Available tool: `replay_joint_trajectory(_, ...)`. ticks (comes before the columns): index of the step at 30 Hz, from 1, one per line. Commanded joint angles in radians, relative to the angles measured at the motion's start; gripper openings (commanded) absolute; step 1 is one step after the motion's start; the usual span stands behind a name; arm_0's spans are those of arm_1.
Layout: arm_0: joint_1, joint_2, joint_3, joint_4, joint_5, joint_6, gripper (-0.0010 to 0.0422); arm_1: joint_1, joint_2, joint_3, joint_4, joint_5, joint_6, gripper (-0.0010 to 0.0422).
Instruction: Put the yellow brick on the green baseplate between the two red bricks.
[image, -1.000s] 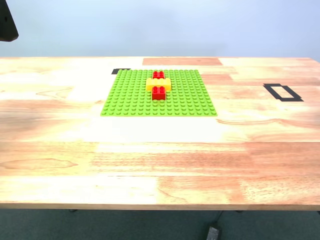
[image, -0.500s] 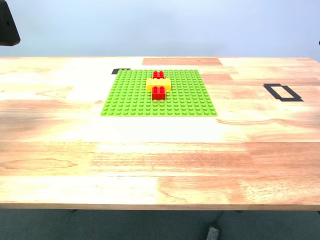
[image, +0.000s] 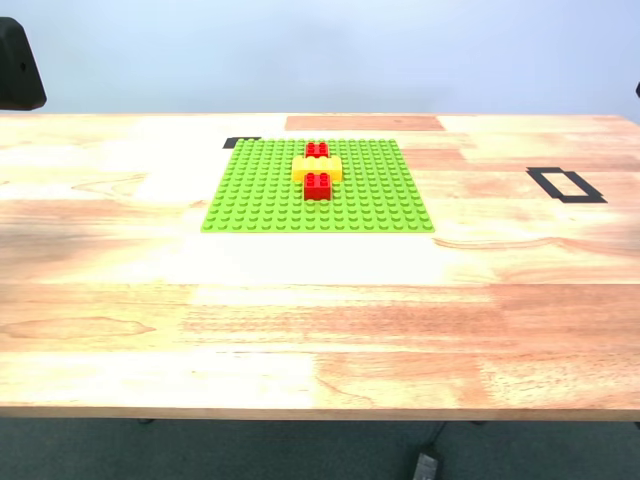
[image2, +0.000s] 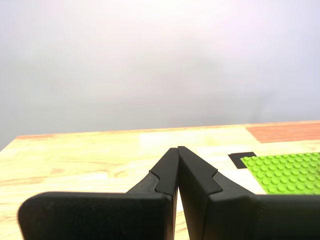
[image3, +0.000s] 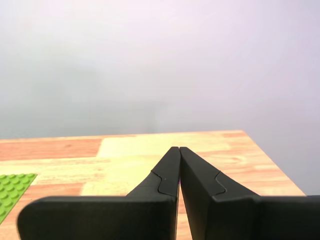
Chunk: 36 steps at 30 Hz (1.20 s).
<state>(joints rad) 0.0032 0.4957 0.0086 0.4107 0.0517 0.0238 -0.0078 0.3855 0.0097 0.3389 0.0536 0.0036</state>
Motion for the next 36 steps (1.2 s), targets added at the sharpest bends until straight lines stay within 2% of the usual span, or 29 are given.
replay_joint_trajectory(1,0.0,0.0,0.0,0.003,0.0,0.0,0.0,0.0,0.0,0.0,-0.013,0.002,0.001,-0.0001)
replay_joint_trajectory(36,0.0,0.0,0.0,-0.008,-0.001,0.001,0.0,0.0,0.0,0.0,-0.026,0.002,0.0,0.0)
